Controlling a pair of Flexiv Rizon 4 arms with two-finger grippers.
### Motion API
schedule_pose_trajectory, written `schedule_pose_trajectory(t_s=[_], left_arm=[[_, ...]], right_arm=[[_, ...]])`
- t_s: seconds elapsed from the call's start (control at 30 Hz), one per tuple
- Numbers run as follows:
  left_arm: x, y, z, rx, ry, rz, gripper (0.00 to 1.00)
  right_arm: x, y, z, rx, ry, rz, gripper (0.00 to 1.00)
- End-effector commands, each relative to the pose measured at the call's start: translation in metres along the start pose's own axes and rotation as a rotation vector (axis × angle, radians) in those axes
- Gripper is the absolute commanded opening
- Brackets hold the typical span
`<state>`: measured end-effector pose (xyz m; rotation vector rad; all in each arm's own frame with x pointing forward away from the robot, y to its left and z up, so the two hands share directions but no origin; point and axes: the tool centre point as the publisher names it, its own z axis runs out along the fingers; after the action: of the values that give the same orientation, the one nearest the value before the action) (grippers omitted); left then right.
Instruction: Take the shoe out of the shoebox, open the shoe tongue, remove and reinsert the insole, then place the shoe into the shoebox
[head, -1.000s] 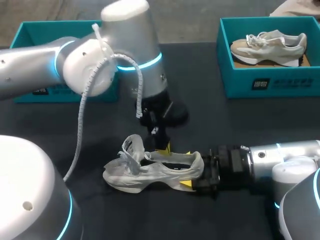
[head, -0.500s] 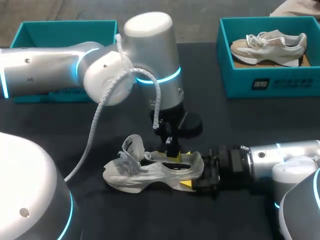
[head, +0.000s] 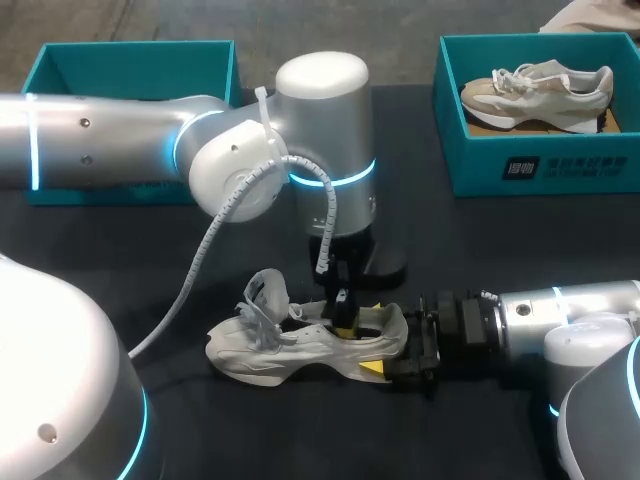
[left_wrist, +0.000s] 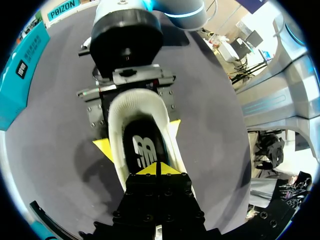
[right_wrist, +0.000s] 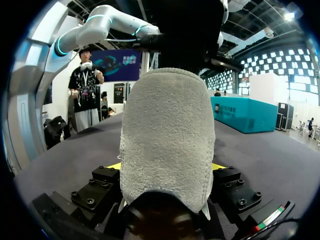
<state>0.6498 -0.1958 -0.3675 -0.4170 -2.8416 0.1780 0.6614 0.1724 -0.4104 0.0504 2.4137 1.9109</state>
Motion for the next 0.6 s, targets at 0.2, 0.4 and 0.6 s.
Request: schedule_pose_trajectory(t_s=[0.2, 0.4, 0.6], left_arm=[[0.016, 0.026, 0.002, -0.007, -0.001, -0.024, 0.0], [0.02, 0.041, 0.005, -0.009, 0.013, -0.059, 0.0], [0.022, 0.045, 0.008, 0.008, 0.043, -0.058, 0.0]], right_arm=[[0.0, 0.002, 0.0, 0.006, 0.003, 0.001, 0.0], [0.0, 0.002, 0.0, 0.006, 0.003, 0.001, 0.0], [0.0, 0.002, 0.0, 0.006, 0.003, 0.001, 0.0]])
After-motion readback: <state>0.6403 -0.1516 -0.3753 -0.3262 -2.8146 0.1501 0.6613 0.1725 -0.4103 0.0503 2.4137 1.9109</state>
